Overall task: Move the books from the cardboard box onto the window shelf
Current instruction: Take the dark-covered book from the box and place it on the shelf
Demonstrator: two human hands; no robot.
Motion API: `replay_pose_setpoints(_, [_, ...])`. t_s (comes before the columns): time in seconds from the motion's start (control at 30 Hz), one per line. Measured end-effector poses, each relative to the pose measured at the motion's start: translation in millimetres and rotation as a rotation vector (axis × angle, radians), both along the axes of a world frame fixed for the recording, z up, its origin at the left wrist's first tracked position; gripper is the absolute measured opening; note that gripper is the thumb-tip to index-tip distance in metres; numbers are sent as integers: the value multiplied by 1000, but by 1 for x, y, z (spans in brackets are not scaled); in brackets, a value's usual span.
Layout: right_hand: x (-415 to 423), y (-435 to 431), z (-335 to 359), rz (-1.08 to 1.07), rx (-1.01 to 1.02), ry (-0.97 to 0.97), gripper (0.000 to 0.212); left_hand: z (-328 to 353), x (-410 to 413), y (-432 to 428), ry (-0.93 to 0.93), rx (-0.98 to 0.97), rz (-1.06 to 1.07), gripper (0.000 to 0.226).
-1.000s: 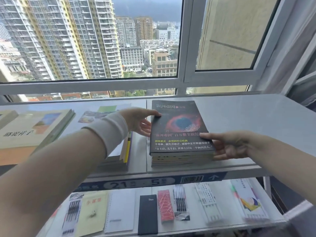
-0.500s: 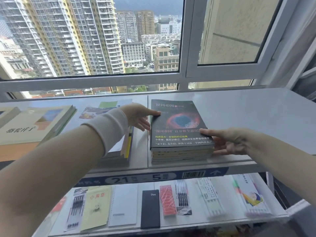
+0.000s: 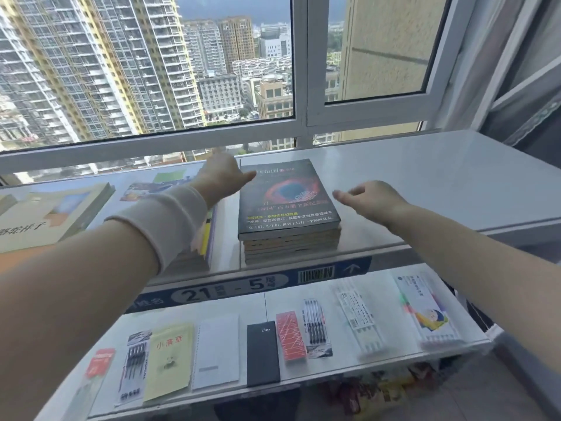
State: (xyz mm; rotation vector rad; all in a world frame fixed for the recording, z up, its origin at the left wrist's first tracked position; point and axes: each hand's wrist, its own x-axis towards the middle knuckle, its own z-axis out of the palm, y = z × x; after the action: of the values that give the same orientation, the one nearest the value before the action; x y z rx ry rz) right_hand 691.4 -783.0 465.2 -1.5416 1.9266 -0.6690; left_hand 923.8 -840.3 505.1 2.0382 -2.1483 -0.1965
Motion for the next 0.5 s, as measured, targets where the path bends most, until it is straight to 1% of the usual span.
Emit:
replay_pose_setpoints(0.07, [-9,22,5,-31,-138,266,60,9,-11,18,-175,-161,-156,52])
replay_pose_setpoints(0.13, [-23,50,4,-63,-213,530,55,10,-27,42,-353,-264,-337,50])
replay_pose_setpoints(0.17, [-32,66,1,-73,-207,649,53,7,-38,56,-419,-309,-419,48])
replay_pose_setpoints(0.23, [-50,105,-13,-96,-139,820,52,-5,-63,87,-436,-364,-553,45])
replay_pose_setpoints(0.33, [-72,176,-34,-140,49,931,55,-33,-103,139,-423,-359,-681,43])
replay_pose_setpoints(0.43, [-103,256,-48,-233,153,920,54,-63,-154,193,-485,-335,-815,39])
replay_pose_setpoints(0.5, [-129,315,-54,-340,196,907,52,-76,-195,235,-456,-319,-891,37])
